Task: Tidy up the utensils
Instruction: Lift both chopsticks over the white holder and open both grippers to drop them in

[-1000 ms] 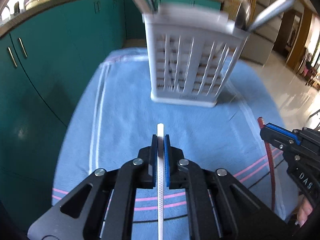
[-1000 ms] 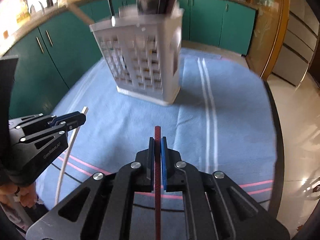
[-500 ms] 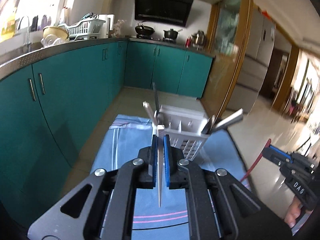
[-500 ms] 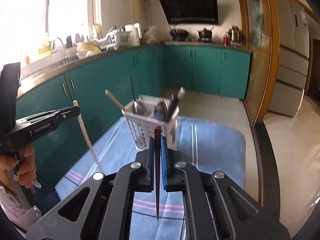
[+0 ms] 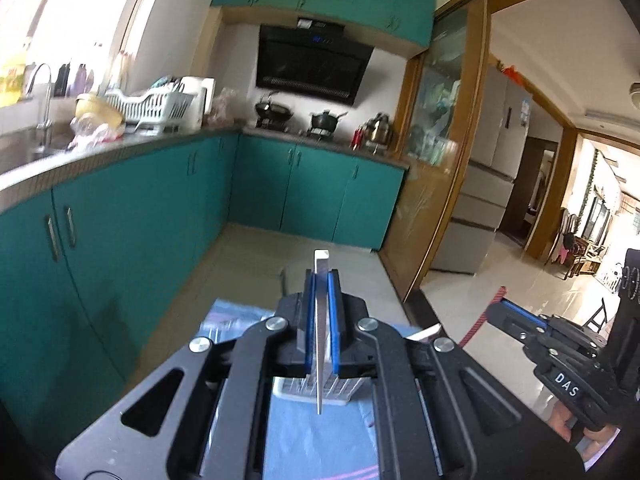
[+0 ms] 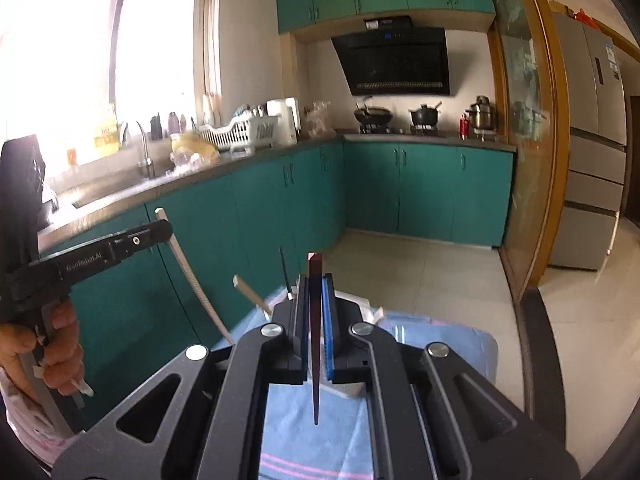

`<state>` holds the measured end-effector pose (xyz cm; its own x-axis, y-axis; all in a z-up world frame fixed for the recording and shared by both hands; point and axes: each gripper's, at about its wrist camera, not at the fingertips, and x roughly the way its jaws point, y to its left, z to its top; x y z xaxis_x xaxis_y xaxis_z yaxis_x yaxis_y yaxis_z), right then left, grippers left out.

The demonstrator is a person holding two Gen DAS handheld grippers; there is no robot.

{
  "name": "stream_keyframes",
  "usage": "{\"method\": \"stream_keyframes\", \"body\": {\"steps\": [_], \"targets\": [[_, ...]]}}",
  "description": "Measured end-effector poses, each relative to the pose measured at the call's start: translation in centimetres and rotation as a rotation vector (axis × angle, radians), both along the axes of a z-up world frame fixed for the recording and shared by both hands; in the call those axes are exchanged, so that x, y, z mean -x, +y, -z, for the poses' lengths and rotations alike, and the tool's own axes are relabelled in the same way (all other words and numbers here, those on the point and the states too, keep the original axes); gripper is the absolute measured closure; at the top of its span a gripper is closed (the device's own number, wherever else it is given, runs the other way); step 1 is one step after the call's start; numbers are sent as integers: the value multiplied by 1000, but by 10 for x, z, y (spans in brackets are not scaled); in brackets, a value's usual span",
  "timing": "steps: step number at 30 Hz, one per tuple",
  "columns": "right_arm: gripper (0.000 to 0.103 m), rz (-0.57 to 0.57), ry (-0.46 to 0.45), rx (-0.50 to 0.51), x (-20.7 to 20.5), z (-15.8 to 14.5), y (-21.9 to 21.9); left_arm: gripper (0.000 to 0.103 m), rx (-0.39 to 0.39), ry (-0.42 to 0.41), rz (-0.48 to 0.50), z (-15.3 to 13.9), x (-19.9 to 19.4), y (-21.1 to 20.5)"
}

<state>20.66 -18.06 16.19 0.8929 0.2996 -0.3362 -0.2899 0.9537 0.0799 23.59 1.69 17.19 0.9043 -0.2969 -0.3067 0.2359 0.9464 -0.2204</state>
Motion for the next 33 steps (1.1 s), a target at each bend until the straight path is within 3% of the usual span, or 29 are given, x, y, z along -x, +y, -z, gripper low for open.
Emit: {"method": "stream_keyframes", "body": {"steps": [6, 12, 22, 33], "targets": [[96, 39, -118, -30, -16, -39, 5, 97, 81, -21, -42, -30, -29, 4], [96, 116, -230, -25, -38, -50, 15, 97, 125, -56, -198, -27, -64, 12], [96, 113, -157, 17, -95, 4, 26, 97, 46, 63, -193, 39, -118, -9], [96, 150, -79, 16, -118, 43, 11, 97, 13, 88, -199, 68, -132, -12]]}}
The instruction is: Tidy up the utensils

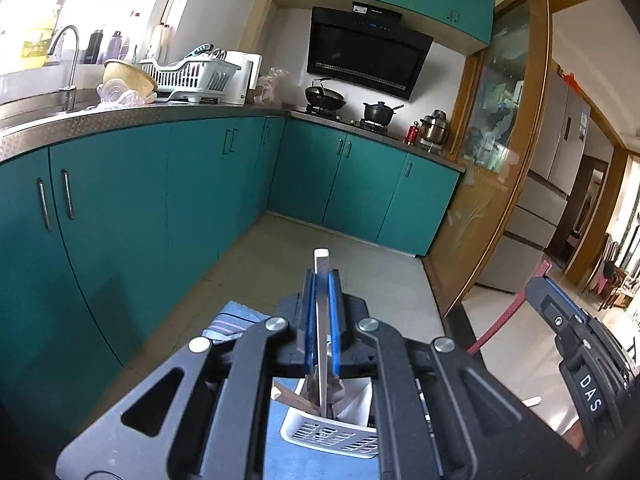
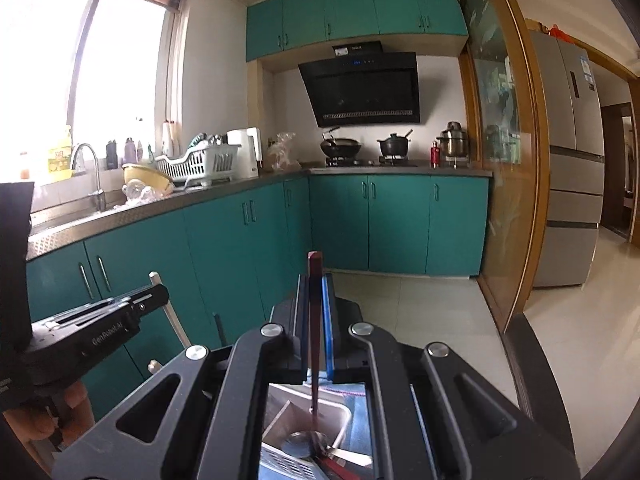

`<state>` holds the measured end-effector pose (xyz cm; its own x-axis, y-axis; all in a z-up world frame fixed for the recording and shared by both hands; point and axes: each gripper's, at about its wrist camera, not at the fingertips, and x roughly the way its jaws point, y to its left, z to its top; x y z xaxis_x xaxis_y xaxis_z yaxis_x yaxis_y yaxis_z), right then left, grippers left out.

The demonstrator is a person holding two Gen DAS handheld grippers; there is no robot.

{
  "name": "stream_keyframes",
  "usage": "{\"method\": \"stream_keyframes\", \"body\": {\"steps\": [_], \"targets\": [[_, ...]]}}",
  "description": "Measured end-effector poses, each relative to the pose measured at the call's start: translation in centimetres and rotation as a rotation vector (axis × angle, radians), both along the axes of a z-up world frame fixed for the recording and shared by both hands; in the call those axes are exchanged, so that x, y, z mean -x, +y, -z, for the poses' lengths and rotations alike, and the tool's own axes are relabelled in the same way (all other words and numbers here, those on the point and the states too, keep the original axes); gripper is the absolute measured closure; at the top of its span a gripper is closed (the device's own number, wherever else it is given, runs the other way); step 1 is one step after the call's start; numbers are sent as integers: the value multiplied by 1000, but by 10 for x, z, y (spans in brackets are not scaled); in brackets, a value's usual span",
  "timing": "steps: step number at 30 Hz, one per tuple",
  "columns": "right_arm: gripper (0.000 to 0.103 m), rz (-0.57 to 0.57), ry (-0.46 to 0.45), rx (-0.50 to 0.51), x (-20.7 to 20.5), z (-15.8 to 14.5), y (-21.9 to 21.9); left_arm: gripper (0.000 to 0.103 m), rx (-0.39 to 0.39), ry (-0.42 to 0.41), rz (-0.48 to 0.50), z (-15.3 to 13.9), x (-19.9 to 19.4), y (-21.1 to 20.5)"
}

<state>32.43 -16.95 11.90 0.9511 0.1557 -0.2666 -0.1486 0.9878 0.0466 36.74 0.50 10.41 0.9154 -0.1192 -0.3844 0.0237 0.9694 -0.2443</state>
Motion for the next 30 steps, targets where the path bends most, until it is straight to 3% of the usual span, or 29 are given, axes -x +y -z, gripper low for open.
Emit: {"method": "stream_keyframes", "body": {"steps": [3, 5, 9, 11, 14, 17, 22, 30], "targets": [[89, 8, 14, -8, -1, 5, -4, 88, -11, 0, 6, 2, 2, -3], [70, 12, 14, -21, 2, 6, -7, 69, -24, -10, 10, 1, 6, -4], [54, 20, -15, -35, 20, 1, -13, 39, -67, -55, 18, -3, 30, -4], [35, 13, -33, -29, 35, -1, -15, 30, -84, -80, 27, -4, 46, -3], [19, -3, -70, -7, 73, -2, -19, 17, -131, -102, 31, 3, 73, -5], [4, -13, -103, 4, 110, 6, -25, 11, -180, -110, 32, 17, 101, -7], [3, 15, -70, 40, 156, 34, -26, 6, -230, -93, 31, 45, 146, -15], [3, 116, 49, 59, 223, 82, -27, 4, -226, -86, -10, 71, 232, -7]]}}
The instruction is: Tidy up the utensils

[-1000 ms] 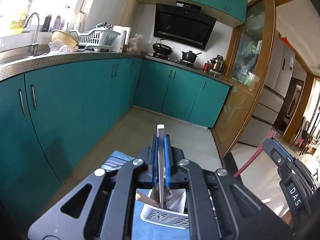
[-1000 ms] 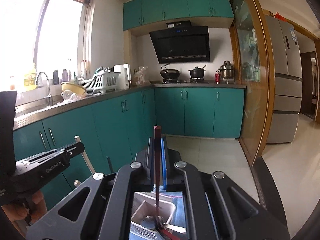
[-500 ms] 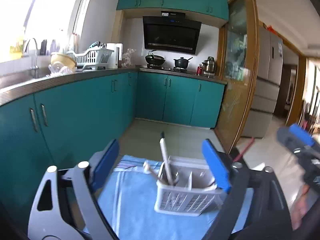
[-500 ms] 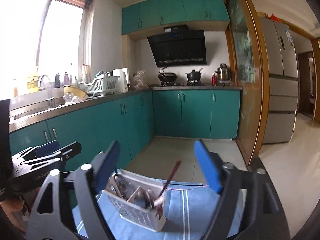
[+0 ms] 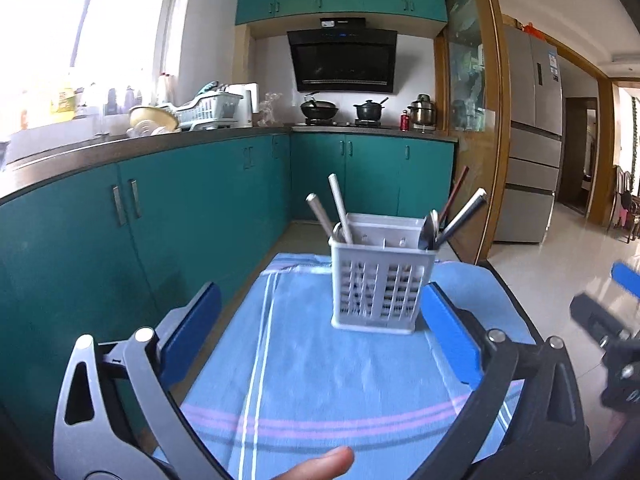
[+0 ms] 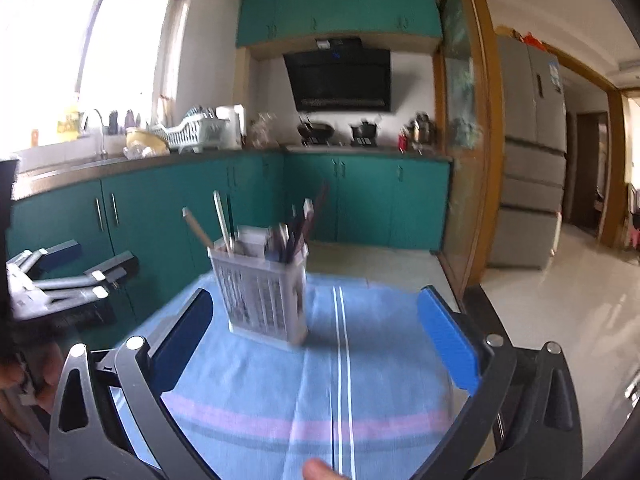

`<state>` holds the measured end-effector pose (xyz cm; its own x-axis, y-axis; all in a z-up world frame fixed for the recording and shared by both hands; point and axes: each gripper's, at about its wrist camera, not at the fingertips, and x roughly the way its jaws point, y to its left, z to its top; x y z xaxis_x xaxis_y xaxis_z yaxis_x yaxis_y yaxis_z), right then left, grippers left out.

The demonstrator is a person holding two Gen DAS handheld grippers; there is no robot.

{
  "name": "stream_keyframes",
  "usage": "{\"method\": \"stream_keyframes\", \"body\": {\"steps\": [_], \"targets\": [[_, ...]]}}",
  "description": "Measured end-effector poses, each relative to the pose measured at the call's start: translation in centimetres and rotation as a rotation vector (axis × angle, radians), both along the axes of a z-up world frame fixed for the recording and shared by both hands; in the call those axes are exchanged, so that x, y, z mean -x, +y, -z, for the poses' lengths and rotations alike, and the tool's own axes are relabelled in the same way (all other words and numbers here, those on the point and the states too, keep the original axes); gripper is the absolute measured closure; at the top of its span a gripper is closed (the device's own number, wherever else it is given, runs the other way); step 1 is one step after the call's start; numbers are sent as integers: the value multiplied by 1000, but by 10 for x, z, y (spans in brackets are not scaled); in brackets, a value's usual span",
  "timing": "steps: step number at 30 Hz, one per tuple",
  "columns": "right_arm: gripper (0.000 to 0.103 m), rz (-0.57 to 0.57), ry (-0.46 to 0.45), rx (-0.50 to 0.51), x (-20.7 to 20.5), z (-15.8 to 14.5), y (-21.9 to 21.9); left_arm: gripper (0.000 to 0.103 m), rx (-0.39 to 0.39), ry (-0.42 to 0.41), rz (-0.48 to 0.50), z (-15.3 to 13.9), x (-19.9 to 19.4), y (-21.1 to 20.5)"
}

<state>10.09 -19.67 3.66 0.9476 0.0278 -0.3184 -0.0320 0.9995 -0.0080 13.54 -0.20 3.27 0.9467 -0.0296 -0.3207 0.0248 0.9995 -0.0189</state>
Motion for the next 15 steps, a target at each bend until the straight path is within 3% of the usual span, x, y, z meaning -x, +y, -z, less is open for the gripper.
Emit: {"method": "stream_keyframes", "body": {"steps": [7, 15], "targets": [[3, 56, 27, -50, 57, 28, -2, 4, -5, -6, 16, 12, 65, 9], [3, 76, -9, -26, 100, 26, 15, 4, -23, -33, 21, 16, 124, 13]]}}
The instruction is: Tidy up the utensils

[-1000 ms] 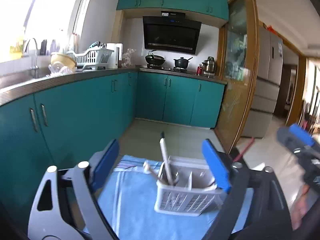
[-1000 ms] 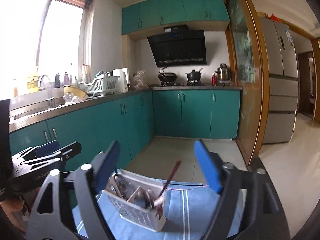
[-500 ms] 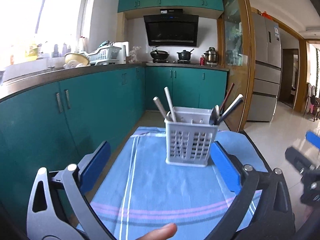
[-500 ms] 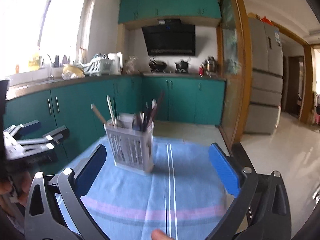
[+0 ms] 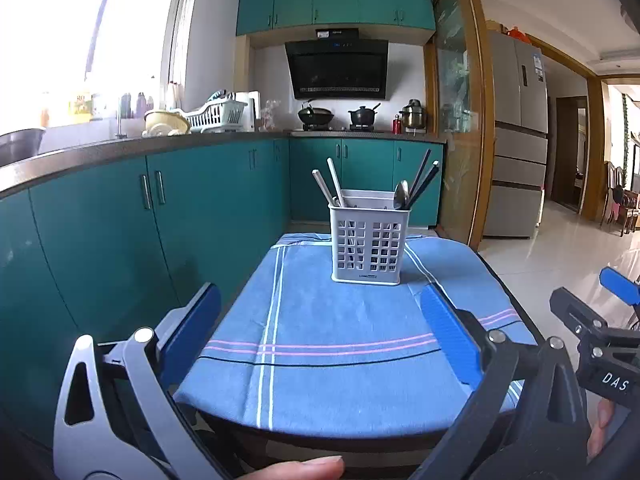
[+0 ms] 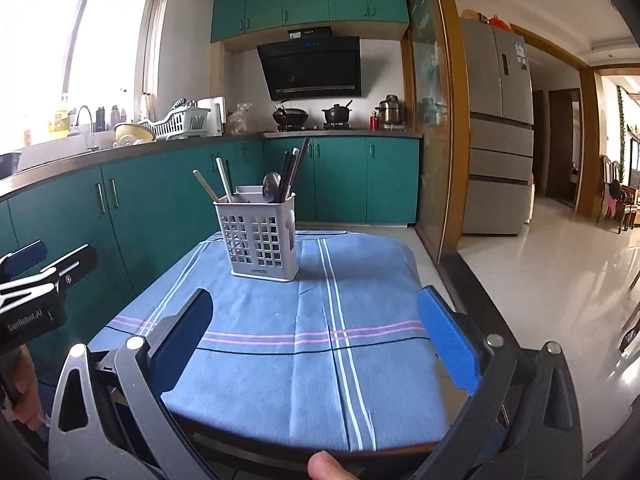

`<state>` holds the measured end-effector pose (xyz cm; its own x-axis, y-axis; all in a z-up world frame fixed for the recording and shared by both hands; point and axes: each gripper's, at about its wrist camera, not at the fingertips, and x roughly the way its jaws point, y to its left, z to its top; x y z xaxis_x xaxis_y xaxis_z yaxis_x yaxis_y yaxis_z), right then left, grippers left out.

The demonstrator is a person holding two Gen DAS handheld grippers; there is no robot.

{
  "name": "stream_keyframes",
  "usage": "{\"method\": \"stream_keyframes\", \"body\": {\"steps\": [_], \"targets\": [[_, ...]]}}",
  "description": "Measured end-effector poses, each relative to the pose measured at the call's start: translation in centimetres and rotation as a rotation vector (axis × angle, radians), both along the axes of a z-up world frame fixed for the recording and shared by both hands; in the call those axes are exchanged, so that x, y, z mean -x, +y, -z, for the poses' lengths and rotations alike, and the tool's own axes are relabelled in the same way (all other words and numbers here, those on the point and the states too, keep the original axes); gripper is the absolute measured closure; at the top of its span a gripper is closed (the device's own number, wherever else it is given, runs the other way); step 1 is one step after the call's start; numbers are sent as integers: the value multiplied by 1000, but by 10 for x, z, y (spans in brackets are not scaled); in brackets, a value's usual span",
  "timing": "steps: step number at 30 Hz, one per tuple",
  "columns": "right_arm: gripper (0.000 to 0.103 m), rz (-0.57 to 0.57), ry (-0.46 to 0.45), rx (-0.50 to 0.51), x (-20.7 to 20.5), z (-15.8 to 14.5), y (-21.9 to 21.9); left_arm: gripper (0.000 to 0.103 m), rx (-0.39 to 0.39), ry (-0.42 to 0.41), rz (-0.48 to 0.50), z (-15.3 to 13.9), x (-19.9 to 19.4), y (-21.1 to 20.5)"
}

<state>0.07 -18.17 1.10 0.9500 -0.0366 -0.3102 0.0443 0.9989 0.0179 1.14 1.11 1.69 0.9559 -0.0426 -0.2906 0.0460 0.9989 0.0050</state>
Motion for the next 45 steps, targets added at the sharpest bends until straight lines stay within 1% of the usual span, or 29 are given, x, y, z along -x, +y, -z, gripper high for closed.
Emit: {"method": "stream_keyframes", "body": {"steps": [7, 16, 45], "targets": [[3, 26, -29, 38, 22, -8, 18, 4, -8, -29, -13, -3, 24, 7], [3, 36, -33, 22, 33, -8, 18, 4, -22, -44, -12, -6, 35, 6], [3, 29, -18, 25, 36, -5, 8, 4, -23, -28, -9, -5, 38, -2]]}}
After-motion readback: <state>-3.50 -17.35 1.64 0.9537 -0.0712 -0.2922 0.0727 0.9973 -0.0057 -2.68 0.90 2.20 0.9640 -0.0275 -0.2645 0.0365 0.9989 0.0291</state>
